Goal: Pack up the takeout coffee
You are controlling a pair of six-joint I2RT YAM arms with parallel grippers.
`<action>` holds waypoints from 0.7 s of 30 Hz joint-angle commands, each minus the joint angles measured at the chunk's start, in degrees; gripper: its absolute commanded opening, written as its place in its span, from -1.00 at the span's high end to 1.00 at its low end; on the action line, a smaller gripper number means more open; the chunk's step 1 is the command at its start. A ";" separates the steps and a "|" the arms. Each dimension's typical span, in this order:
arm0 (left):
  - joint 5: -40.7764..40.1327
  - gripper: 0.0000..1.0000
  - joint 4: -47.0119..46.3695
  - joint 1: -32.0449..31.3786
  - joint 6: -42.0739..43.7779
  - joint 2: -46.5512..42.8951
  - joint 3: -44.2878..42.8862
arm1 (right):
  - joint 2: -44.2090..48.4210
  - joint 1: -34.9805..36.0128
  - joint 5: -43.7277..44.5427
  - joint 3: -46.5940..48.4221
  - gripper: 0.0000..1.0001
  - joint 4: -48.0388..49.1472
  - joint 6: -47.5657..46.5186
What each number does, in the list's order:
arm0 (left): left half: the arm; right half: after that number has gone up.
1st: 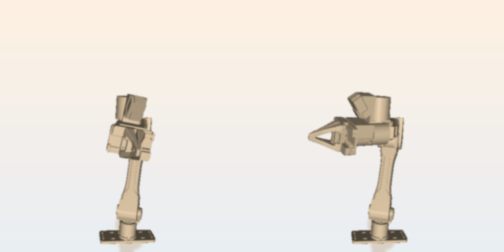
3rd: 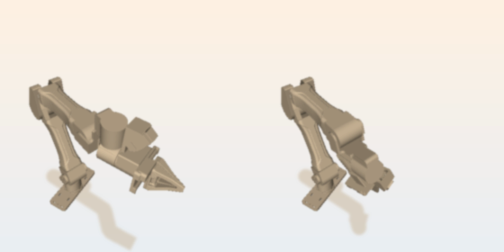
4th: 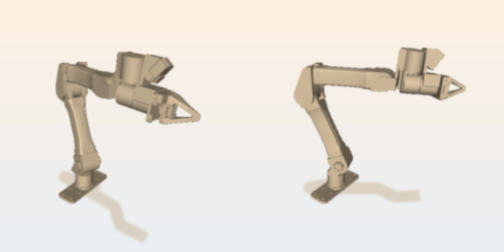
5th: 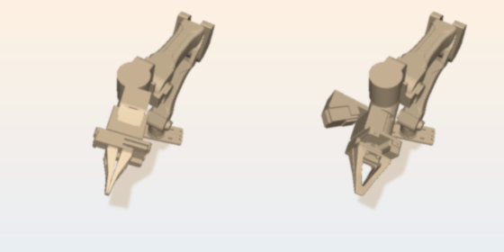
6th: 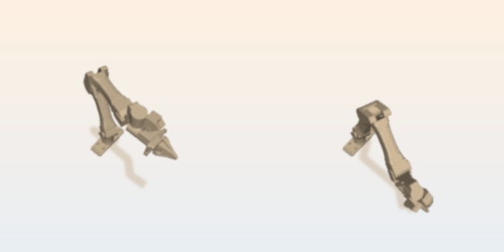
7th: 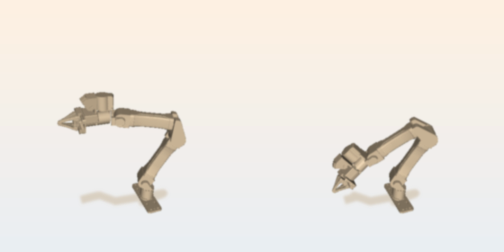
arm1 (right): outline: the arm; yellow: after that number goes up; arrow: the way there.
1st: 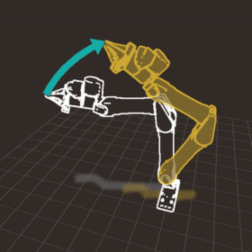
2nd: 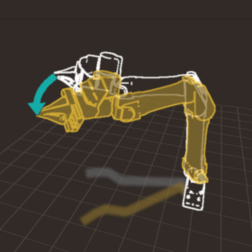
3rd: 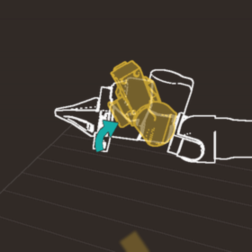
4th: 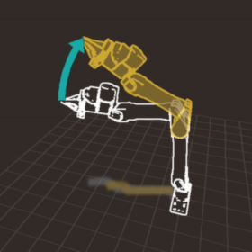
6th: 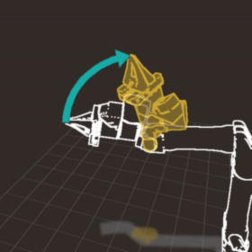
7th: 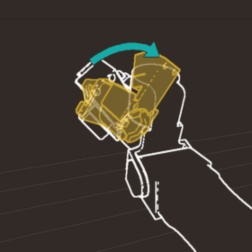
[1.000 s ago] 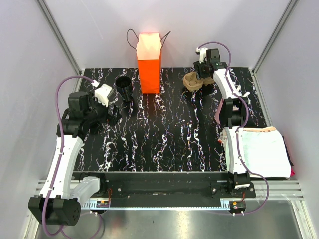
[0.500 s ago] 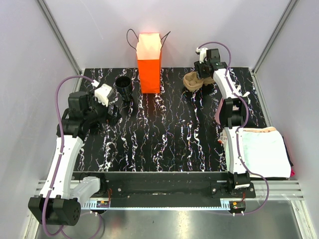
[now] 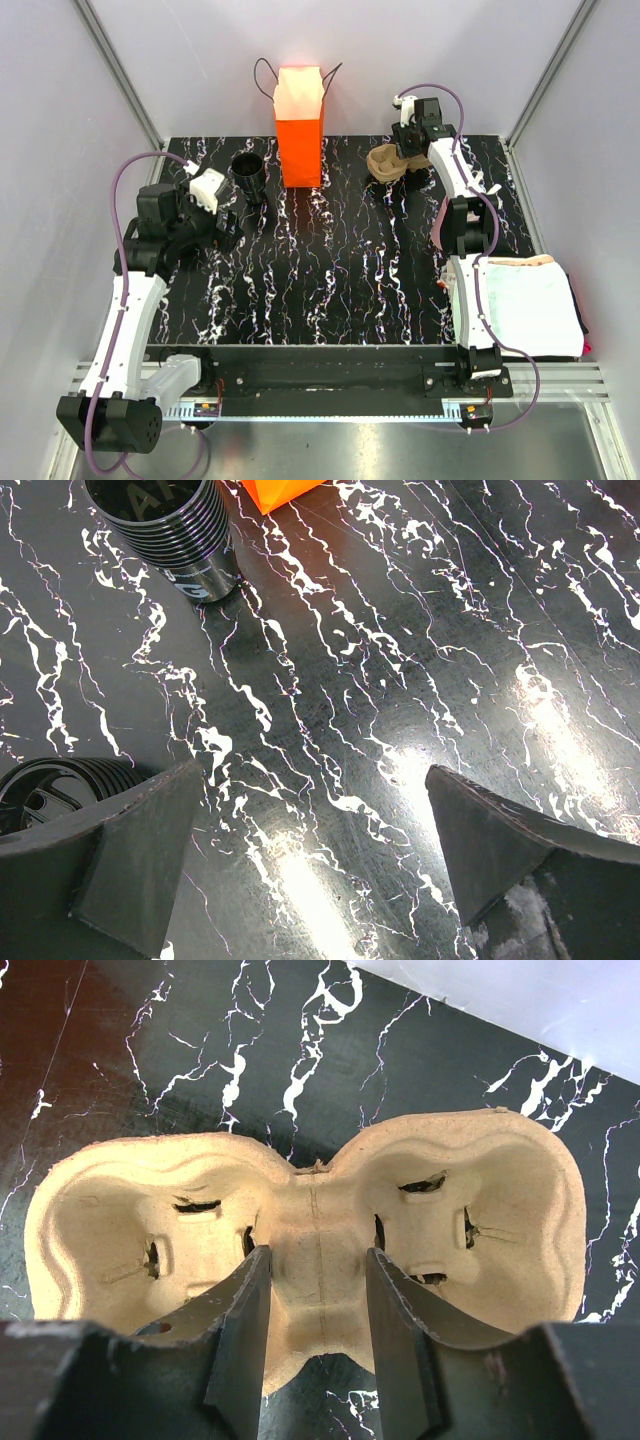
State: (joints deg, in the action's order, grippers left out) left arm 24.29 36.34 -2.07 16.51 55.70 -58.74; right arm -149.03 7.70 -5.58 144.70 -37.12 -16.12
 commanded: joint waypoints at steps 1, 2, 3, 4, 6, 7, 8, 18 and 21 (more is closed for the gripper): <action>1.63 -0.98 -2.50 0.31 -0.25 -0.33 0.03 | 0.84 -0.32 -0.30 0.14 0.26 0.30 0.04; 1.81 -0.98 -2.50 0.39 -0.17 -0.33 0.03 | 1.02 -0.32 -0.22 0.14 0.27 0.30 -0.14; 1.81 -0.98 -2.50 0.31 -0.25 -0.24 0.03 | 1.37 -0.32 -0.13 0.14 0.26 0.30 -0.14; 1.81 -0.98 -2.50 0.31 -0.17 -0.24 -0.06 | 1.98 -0.32 -0.13 0.23 0.26 0.38 -0.14; 1.81 -0.98 -2.59 0.31 -0.25 -0.16 0.03 | 2.78 -0.32 0.05 0.31 0.26 0.39 -0.23; 1.90 -0.98 -2.50 0.31 -0.17 -0.24 0.03 | 3.48 -0.32 0.05 0.49 0.26 0.39 -0.14; 1.90 -0.98 -2.50 0.31 -0.17 -0.24 0.03 | 3.92 -0.32 0.13 0.49 0.25 0.39 -0.31; 1.90 -0.98 -2.68 0.40 -0.17 -0.59 0.12 | 7.87 -0.32 -0.04 0.32 0.22 0.39 -0.05; 1.99 -0.98 -2.59 0.39 -0.17 -0.68 0.12 | 8.67 -0.32 -0.04 -0.12 0.22 0.30 -0.14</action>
State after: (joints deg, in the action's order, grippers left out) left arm 24.45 36.32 -2.00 16.51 55.70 -58.74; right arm -147.00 7.70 -5.56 144.66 -37.45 -16.12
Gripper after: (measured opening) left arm 0.987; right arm 0.447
